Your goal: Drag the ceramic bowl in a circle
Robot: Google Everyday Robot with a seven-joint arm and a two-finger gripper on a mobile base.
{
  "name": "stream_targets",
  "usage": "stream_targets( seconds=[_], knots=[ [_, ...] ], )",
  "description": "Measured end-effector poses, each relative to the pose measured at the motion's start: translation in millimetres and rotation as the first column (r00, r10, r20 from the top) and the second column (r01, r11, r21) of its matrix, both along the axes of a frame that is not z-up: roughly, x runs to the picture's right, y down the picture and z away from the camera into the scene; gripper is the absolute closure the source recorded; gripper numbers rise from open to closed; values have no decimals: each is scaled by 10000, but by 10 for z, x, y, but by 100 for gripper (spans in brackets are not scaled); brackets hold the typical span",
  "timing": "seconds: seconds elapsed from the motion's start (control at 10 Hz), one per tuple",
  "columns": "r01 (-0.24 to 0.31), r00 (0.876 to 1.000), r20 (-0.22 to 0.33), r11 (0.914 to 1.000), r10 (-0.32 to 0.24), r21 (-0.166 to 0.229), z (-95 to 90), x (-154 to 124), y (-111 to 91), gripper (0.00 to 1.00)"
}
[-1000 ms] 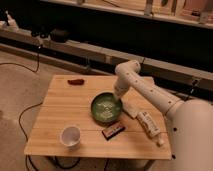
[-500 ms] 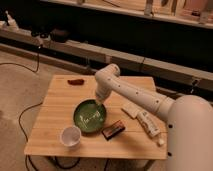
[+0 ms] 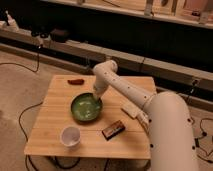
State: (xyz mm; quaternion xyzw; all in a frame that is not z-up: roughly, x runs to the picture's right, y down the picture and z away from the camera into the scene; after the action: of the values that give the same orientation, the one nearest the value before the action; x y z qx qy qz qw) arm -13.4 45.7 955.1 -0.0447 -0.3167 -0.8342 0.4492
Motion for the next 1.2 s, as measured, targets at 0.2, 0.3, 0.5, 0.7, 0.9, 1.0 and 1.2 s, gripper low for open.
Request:
stream_targets(
  seconds=[0.2, 0.3, 0.5, 0.7, 0.9, 1.0, 1.2],
  knots=[
    [-578, 9966, -583, 9983, 577, 13, 93, 339, -126, 100],
    [-762, 9939, -796, 9971, 761, 16, 89, 495, -153, 100],
    [-834, 9921, -954, 9964, 818, -133, -11, 740, -71, 100],
    [-319, 9975, -647, 9986, 292, -423, -191, 767, 144, 100],
    [263, 9996, -94, 9977, -270, -619, -402, 619, 341, 100],
    [511, 9986, 144, 9966, -503, -652, -455, 508, 397, 100],
    [852, 9947, 622, 9947, -816, -568, -506, 237, 429, 100]
  ],
)
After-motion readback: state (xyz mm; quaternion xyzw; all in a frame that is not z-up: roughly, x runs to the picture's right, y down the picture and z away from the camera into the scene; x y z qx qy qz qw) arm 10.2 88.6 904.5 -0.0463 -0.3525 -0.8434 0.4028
